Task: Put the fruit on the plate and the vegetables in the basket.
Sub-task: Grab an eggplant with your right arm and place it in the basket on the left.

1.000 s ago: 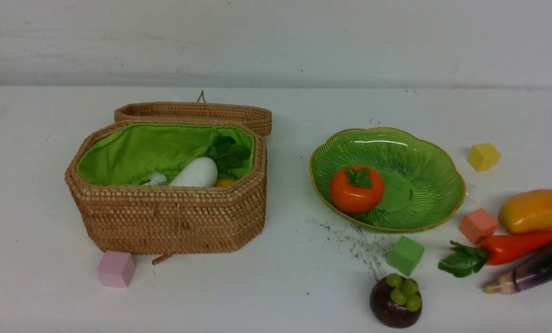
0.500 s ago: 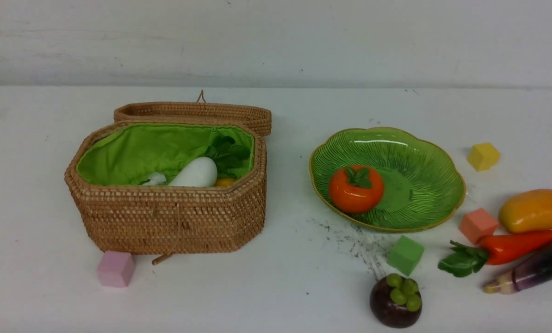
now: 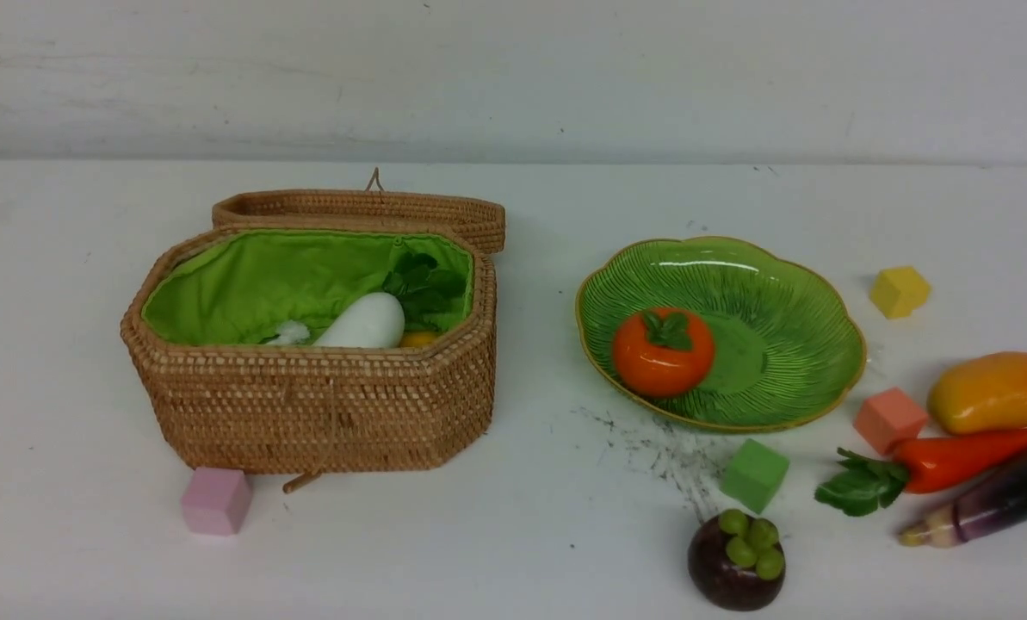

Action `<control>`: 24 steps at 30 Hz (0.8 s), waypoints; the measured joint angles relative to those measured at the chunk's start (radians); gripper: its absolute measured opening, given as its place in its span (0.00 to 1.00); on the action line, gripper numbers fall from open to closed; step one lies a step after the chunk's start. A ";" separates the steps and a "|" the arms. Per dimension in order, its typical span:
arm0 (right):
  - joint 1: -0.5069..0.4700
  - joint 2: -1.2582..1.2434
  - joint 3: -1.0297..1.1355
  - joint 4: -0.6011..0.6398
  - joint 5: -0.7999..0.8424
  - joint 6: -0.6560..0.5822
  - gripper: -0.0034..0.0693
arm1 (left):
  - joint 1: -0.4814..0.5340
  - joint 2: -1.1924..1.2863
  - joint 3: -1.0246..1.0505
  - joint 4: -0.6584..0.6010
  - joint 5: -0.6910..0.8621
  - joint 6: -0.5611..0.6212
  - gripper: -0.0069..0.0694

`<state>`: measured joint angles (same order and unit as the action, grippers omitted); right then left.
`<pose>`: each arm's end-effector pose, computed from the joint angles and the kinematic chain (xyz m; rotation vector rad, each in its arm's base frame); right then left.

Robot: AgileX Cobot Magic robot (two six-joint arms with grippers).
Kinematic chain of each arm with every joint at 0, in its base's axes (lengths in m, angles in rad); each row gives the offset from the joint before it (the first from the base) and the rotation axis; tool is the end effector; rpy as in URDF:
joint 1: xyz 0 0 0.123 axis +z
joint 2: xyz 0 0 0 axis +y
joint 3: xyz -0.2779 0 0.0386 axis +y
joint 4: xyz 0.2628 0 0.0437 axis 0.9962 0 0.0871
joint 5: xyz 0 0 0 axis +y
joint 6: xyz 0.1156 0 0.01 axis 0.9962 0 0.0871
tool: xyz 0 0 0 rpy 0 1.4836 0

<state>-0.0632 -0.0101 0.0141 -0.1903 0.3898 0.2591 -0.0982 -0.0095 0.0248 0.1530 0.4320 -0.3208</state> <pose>0.0945 -0.0144 0.1671 0.1858 1.8613 -0.0538 0.0940 -0.0018 0.1582 -0.1232 1.9238 -0.1260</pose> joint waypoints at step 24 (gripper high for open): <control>0.000 0.000 0.011 -0.057 -0.449 0.183 0.38 | 0.000 0.000 0.000 0.000 0.000 0.001 0.13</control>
<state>-0.0632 -0.0101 0.0251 -0.2474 -0.0595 0.4417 -0.0982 -0.0095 0.0248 0.1530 0.4320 -0.3201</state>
